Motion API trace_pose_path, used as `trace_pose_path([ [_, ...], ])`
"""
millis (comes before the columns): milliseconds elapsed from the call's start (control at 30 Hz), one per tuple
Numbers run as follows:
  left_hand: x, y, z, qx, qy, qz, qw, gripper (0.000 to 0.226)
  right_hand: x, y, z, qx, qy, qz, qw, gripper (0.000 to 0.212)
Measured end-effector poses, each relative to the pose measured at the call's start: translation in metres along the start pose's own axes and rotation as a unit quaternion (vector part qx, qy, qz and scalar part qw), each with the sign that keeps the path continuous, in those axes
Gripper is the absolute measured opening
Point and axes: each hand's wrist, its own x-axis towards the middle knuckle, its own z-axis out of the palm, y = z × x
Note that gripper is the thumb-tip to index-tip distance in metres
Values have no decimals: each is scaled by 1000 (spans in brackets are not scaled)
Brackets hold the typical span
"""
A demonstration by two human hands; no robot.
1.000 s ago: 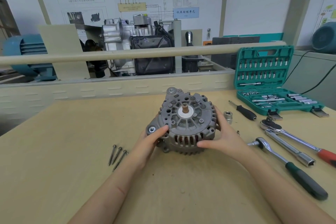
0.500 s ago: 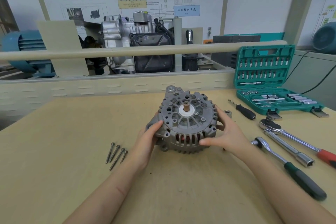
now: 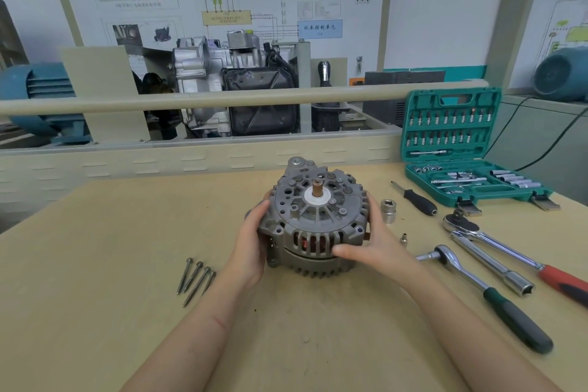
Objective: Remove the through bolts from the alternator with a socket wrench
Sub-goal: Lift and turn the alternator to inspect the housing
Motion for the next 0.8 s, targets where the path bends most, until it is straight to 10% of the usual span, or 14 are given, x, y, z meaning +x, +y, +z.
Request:
trace_pose_path([
  [800,-10,10,17,-1,89,-47,995,25,0,-7,-2,73,55,12,996,71],
])
